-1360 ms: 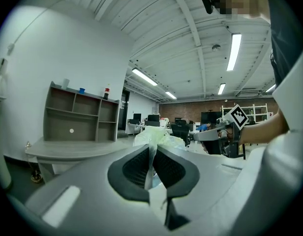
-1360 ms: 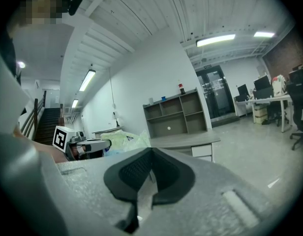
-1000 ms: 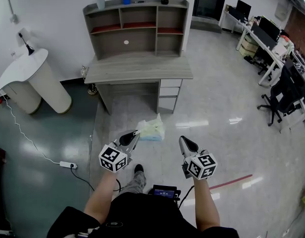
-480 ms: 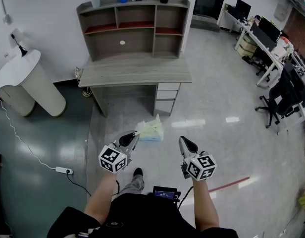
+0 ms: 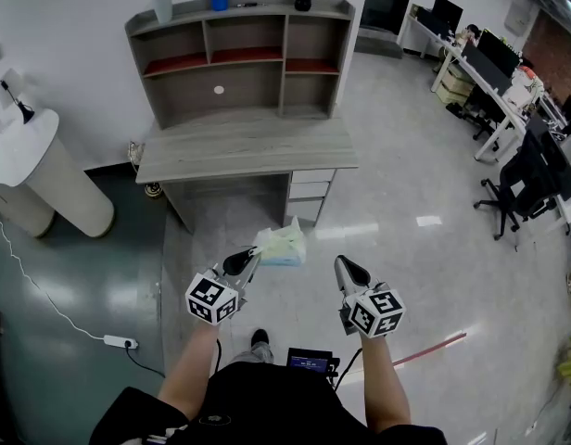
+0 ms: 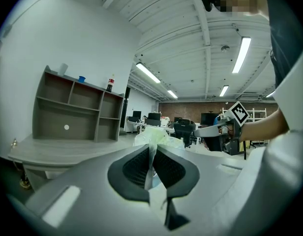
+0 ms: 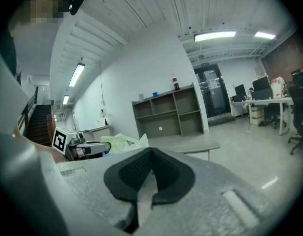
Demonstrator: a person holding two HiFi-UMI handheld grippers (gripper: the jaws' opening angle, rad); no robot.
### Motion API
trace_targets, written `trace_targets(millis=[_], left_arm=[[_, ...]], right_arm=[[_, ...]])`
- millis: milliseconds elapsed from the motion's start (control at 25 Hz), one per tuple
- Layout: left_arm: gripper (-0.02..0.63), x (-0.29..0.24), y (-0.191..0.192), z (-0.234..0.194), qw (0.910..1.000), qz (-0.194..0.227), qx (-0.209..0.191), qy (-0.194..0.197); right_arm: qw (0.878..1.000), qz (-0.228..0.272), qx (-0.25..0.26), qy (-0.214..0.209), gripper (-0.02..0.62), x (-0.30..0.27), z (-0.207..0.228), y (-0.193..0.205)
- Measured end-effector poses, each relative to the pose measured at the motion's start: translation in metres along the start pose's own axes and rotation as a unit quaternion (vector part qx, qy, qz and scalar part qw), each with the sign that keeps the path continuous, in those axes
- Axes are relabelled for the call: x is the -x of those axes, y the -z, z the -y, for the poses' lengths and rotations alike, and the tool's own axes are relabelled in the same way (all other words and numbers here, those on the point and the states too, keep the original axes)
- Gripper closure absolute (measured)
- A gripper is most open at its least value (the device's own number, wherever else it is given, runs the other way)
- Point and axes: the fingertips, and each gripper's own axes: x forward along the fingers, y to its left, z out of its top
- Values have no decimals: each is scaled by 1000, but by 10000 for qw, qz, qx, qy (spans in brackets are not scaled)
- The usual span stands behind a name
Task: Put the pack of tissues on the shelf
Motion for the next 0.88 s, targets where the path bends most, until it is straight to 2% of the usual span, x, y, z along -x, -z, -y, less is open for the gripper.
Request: trace_targets(millis=[560,880], left_arm=[[592,-31,-11,-83,9996,11,14,273],[594,-48,-7,-96,9992,-34,108,381]], right_arm=[[9994,-58,-62,322,597,-77,7,-19],[9990,-164,-101,394,597,-94,15,-17]])
